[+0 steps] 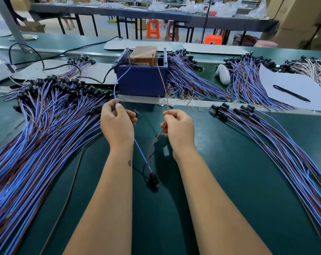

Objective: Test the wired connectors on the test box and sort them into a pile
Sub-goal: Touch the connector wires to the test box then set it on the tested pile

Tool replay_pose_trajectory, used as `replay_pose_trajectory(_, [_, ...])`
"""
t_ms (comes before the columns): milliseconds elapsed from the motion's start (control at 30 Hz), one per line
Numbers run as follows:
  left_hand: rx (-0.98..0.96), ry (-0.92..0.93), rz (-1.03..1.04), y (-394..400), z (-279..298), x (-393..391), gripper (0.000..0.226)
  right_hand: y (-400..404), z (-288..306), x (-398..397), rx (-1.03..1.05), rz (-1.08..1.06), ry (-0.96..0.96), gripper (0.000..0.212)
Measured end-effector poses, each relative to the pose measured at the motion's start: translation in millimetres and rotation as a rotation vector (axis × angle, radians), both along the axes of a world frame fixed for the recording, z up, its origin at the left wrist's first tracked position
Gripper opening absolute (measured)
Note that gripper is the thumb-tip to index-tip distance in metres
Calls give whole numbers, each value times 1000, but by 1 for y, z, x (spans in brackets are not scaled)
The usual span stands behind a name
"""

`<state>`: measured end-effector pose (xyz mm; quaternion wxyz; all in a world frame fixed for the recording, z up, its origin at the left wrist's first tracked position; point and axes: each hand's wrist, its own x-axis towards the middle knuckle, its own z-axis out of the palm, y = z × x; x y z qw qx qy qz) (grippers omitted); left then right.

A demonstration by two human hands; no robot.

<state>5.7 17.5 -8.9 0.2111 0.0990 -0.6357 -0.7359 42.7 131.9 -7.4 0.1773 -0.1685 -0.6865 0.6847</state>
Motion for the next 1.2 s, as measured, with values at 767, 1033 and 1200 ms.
replay_pose_trajectory(767, [-89, -19, -61, 1, -7, -9, 16, -1, -3, 0, 72, 25, 3, 16])
replay_pose_trajectory(1033, [-154, -35, -99, 1, -9, -9, 20, 0, -3, 0, 101, 35, -8, 17])
replay_pose_trajectory(1200, [-192, -47, -129, 2, -9, -8, 18, -1, -4, -1, 117, 50, -20, 17])
